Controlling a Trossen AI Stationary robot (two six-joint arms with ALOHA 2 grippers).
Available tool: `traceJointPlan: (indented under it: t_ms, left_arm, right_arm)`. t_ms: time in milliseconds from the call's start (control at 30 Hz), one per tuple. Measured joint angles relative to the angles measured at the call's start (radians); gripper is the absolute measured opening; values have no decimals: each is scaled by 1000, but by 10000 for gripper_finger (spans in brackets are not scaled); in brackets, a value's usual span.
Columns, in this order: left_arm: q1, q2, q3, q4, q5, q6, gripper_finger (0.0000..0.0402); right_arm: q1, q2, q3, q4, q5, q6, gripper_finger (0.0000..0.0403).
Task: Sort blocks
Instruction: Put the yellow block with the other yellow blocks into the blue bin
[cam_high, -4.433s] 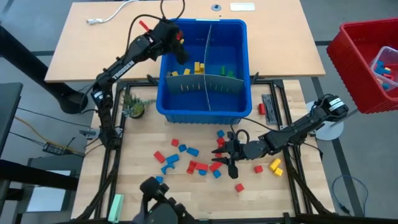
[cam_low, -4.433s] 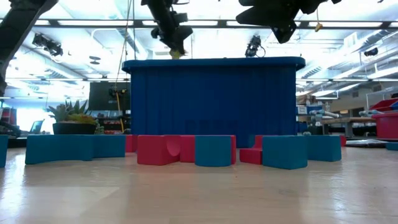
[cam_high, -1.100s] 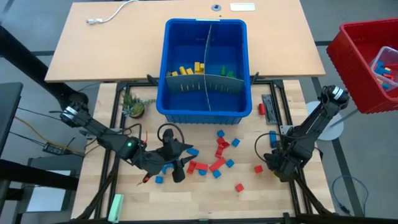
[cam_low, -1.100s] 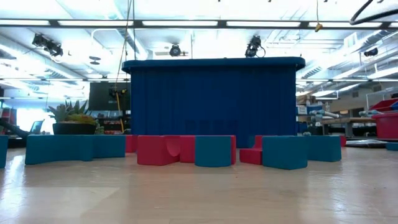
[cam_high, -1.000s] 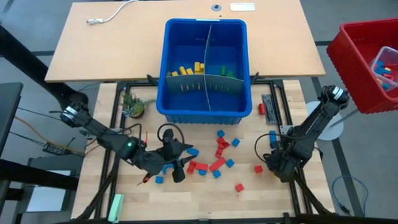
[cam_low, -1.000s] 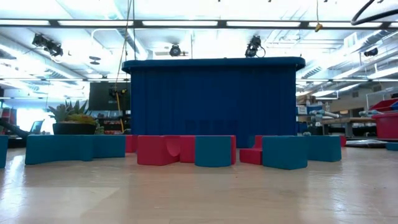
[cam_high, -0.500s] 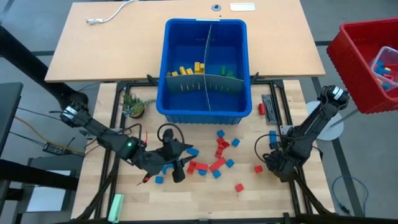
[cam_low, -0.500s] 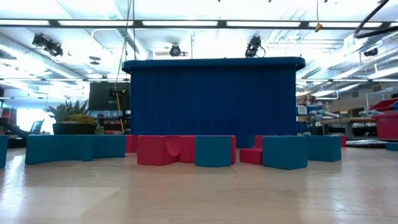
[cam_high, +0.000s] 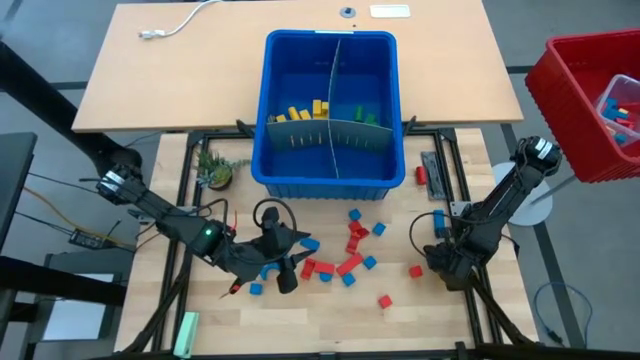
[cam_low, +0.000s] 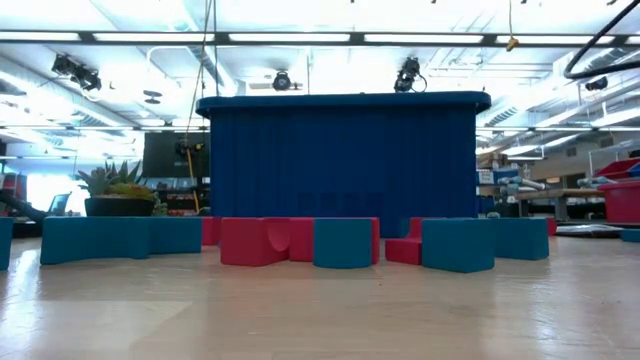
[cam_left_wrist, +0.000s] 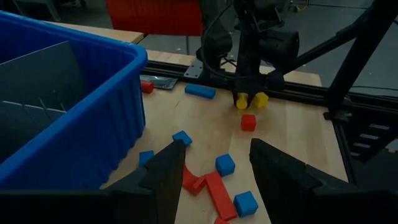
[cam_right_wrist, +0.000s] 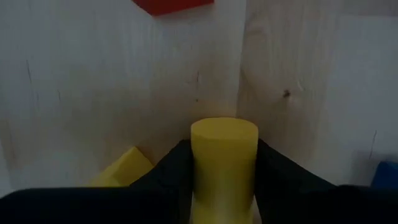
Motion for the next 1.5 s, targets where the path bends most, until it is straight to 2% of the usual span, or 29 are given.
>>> traceJointPlan:
  t_ms: [100,267,400,567,733,900,1067,1200,1300,1400,1500]
  left_arm:
    - [-2,0,0,0,0,16,192]
    - [-5,0,0,-1,1,22,192]
    - [-5,0,0,-2,2,43,192]
    - [-5,0,0,-3,3,79,192]
    - [-5,0,0,-4,3,81,192]
    - [-5,0,0,-4,3,78,192]
    - [-5,0,0,-2,3,77,192]
    - [-5,0,1,-2,3,77,192]
    - [-5,0,1,-1,3,76,192]
    - [-5,0,1,0,-13,76,192]
    - [-5,0,1,2,-45,76,192]
  right_arm:
    - [-1,6,27,1,26,52,116]
    - [-14,3,103,9,127,70,116]
    - [-66,3,187,62,237,49,116]
    - [-186,2,306,157,391,-67,117]
    - [-359,2,412,307,445,-267,118]
    - [-546,2,477,541,445,-439,119]
    - [-723,2,493,780,441,-629,119]
    - [-870,8,493,931,435,-716,120]
    - [-985,33,493,1027,387,-752,120]
    - [-1094,88,493,1128,286,-756,120]
    - [-1183,173,537,1145,202,-745,121]
